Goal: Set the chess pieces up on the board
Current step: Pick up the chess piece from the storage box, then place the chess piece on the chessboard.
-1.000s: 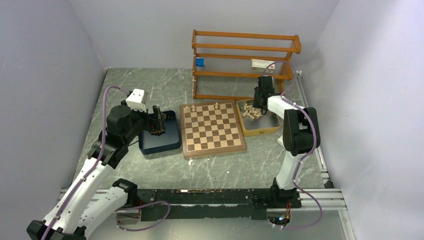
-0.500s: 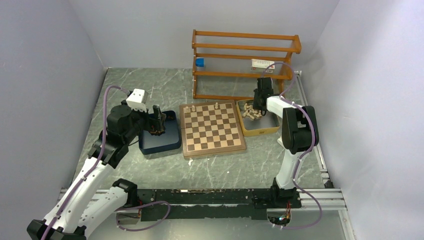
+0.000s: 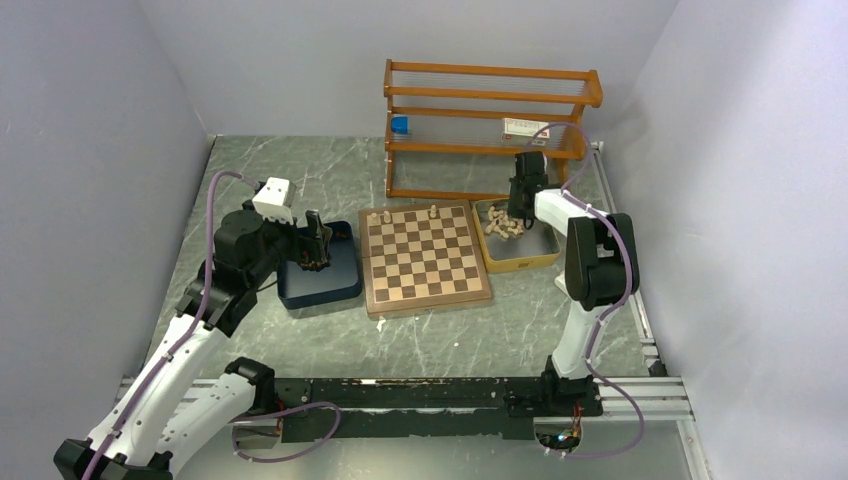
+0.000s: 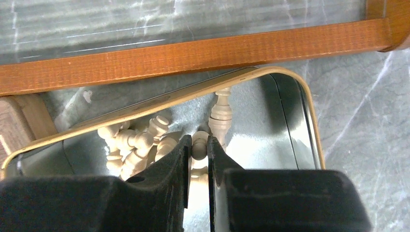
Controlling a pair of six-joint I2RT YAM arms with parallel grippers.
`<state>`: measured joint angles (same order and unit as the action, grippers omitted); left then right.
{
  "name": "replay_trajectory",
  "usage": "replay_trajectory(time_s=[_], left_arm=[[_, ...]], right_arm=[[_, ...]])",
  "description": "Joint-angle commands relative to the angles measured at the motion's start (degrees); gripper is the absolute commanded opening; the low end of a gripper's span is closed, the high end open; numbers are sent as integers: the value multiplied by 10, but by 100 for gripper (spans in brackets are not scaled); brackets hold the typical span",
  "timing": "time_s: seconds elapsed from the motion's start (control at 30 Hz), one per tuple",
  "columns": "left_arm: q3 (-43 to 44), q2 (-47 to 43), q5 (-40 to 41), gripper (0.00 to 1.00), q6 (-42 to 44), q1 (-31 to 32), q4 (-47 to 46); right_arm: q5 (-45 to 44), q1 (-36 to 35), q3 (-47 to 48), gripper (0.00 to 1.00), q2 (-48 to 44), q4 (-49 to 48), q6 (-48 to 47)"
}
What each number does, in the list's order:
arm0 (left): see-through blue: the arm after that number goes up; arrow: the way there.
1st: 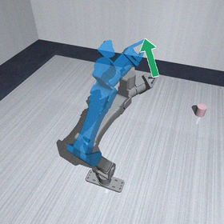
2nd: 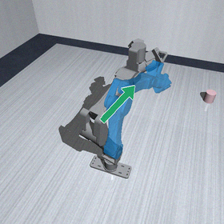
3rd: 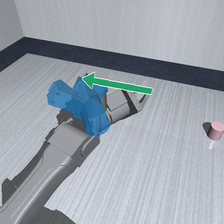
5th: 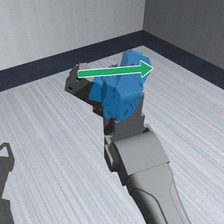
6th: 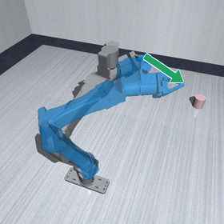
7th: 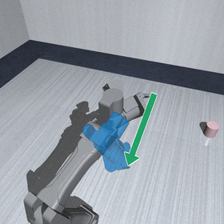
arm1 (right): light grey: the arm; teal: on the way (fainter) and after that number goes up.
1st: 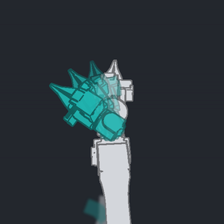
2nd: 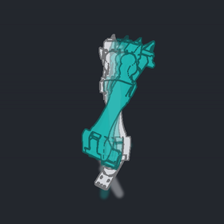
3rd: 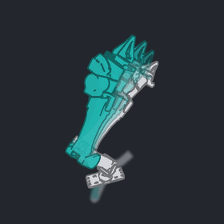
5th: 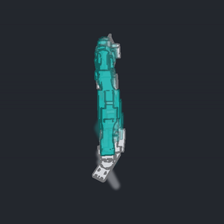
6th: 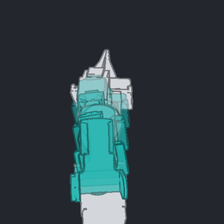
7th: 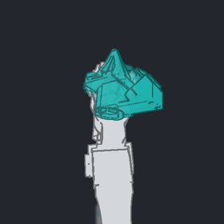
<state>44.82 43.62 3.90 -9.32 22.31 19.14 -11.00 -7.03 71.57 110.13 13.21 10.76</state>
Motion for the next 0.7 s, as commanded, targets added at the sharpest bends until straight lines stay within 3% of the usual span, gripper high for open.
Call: replay_trajectory(time_s=[0.0, 0.33, 0.67], left_arm=[[7, -2, 0, 100, 7, 4, -7], [8, -3, 4, 100, 9, 4, -5], [10, -11, 17, 100, 8, 3, -2]], right_arm=[[-13, -4, 35, 12, -43, 35, 14], [25, -52, 57, 12, -106, 59, 21], [34, -190, 92, 12, -131, 50, 38]])
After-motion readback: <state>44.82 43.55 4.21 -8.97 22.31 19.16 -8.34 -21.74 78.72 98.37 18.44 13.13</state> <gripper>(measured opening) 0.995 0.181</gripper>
